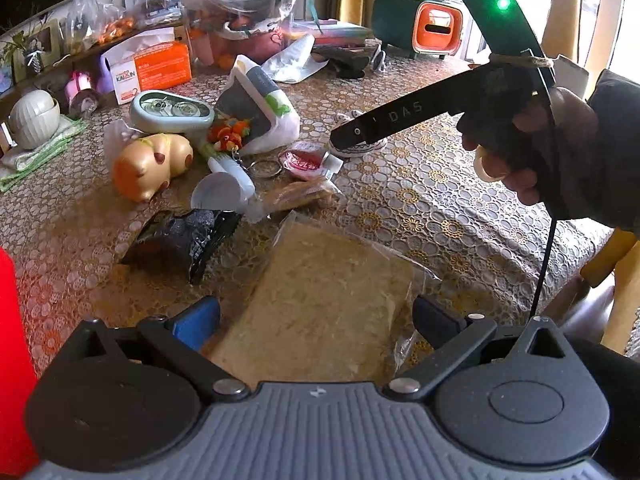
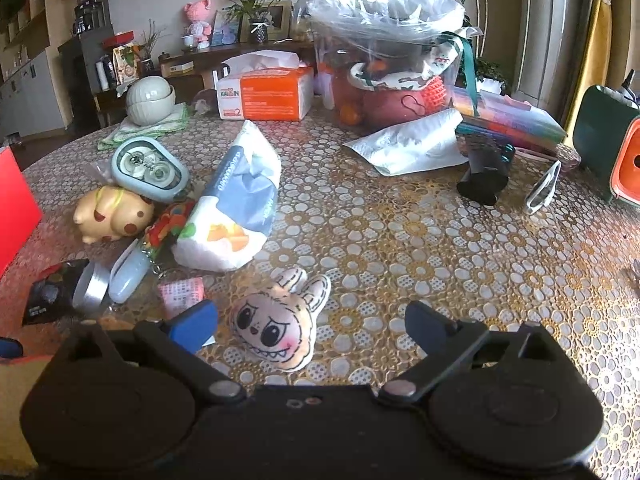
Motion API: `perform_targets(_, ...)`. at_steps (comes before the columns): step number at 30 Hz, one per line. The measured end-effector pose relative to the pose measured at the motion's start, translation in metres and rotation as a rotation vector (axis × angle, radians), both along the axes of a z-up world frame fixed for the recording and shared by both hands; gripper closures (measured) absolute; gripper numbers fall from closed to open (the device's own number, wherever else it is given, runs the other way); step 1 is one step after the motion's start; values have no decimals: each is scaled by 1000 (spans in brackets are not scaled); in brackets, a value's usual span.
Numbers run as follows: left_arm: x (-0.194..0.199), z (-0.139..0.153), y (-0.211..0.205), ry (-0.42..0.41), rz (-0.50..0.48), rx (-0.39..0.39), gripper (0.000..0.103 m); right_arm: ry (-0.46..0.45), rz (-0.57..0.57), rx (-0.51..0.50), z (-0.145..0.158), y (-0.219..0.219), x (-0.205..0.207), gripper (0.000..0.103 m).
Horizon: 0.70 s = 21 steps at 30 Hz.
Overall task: Organize objects
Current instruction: 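Close the left gripper on the bagged bread while the right gripper grasps the bunny doll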
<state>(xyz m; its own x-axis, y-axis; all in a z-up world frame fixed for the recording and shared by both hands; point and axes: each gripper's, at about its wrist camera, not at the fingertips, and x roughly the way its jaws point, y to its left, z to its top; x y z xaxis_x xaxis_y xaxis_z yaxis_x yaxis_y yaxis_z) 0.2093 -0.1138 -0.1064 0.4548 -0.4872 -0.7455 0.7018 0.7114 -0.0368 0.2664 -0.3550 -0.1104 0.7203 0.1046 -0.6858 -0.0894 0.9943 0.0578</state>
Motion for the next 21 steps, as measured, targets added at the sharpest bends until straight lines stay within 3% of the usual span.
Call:
perform_targets(10, -12, -2, -7, -38, 20, 18, 0, 2, 34, -29, -5, 10, 1, 8)
perform_targets(12, -12, -2, -7, -37, 28, 18, 0, 3, 36, -36, -6, 12, 1, 19)
perform_targets(14, -13, -2, -8, -36, 40, 16, 2, 7, 30, -44, -6, 12, 2, 45)
perform_targets(21, -17, 3, -8, -53, 79, -2, 12, 14, 36, -38, -2, 10, -4, 56)
